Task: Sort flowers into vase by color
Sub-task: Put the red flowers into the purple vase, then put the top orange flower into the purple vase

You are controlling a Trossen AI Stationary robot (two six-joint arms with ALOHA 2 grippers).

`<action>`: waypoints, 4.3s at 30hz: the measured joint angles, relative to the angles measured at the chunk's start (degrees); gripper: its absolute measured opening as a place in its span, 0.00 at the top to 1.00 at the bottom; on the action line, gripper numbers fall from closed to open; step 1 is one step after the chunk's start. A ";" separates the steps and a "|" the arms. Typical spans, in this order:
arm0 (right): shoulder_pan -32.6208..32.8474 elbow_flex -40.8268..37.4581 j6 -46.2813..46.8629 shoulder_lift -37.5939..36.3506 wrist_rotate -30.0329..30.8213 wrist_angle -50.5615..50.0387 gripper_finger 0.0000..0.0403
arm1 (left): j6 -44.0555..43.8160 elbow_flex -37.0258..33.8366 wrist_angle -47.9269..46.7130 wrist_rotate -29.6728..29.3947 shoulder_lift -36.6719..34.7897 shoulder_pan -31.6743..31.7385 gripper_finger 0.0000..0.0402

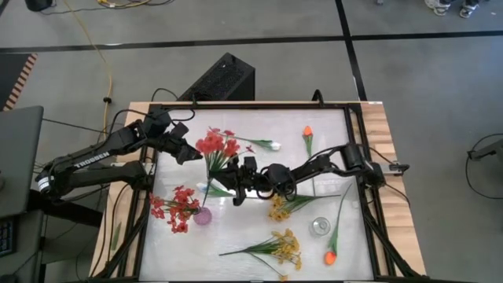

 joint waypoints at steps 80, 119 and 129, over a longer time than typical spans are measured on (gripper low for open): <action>1.06 5.91 -4.68 -3.40 -17.66 -44.71 0.41 | 3.73 0.00 -0.30 1.56 -0.17 -1.53 0.55; -26.71 -21.46 24.97 -32.22 -6.05 -138.60 0.41 | 6.96 -2.78 13.92 -1.36 -0.13 -6.45 0.55; -29.66 -30.54 23.93 -32.59 -9.29 -125.38 0.56 | 4.44 -2.78 13.27 -4.46 -0.13 -6.47 0.55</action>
